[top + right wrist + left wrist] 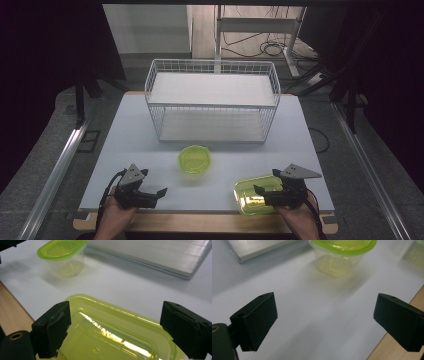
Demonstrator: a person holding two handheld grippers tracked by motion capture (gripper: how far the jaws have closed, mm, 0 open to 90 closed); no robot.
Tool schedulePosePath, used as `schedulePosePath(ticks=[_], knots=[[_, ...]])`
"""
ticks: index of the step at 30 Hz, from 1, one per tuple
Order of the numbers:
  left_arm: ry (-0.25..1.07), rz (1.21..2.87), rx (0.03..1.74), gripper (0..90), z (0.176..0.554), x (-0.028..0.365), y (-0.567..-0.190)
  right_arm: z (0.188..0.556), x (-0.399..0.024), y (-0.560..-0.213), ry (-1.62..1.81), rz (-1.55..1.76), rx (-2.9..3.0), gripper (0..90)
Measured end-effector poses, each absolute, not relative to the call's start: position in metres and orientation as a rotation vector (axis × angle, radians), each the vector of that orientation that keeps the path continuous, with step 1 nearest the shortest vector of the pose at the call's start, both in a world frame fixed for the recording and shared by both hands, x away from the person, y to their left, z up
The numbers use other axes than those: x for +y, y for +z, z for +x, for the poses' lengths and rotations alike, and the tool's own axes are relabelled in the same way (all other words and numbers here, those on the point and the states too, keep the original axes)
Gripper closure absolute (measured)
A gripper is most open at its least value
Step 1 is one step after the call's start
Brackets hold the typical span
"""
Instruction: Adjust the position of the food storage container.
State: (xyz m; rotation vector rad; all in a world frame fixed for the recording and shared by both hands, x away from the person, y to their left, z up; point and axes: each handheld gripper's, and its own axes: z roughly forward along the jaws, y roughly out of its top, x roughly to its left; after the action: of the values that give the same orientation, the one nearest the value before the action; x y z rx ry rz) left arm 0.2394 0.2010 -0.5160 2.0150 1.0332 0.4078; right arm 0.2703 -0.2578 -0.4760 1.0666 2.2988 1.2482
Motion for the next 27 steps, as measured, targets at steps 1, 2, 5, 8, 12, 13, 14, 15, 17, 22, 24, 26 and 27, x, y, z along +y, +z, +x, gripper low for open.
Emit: schedulePosePath(ticks=[1,2,5,8,12,13,14,15,17,22,24,26,27], knots=[[0.401,2.022,1.035,5.4,0.24,0.2,-0.517,0.271,-0.258,-0.476,1.25,1.068,2.296,10.6],[0.393,2.028,1.038,5.4,0.24,0.199,-0.518,0.271,-0.258,-0.476,1.25,1.068,2.293,10.6],[0.387,2.031,1.029,5.2,0.24,0.197,-0.517,0.27,-0.257,-0.477,1.242,1.063,2.292,10.5],[0.369,1.999,1.014,5.0,0.239,0.198,-0.514,0.271,-0.256,-0.478,1.231,1.074,2.297,10.5],[0.384,1.991,1.009,6.5,0.238,0.198,-0.512,0.271,-0.256,-0.48,1.232,1.071,2.307,10.5],[0.384,1.991,1.009,7.3,0.238,0.198,-0.512,0.271,-0.256,-0.48,1.232,1.071,2.307,10.5],[0.39,1.988,1.007,8.5,0.237,0.198,-0.512,0.272,-0.256,-0.48,1.237,1.07,2.304,10.8],[0.388,1.989,1.003,9.2,0.237,0.198,-0.512,0.272,-0.256,-0.479,1.24,1.069,2.303,11.0],[0.381,1.991,0.99,12.5,0.237,0.197,-0.511,0.271,-0.256,-0.479,1.243,1.07,2.303,11.3],[0.372,2.034,0.956,25.9,0.234,0.195,-0.51,0.272,-0.255,-0.48,1.242,1.071,2.306,11.6],[0.343,2.034,0.942,34.5,0.233,0.193,-0.507,0.271,-0.253,-0.48,1.233,1.054,2.315,11.9],[0.322,2.028,0.93,40.7,0.233,0.191,-0.504,0.269,-0.251,-0.478,1.253,1.023,2.31,12.8],[0.31,2.023,0.923,43.3,0.232,0.19,-0.503,0.268,-0.25,-0.477,1.257,1.014,2.309,12.8]])
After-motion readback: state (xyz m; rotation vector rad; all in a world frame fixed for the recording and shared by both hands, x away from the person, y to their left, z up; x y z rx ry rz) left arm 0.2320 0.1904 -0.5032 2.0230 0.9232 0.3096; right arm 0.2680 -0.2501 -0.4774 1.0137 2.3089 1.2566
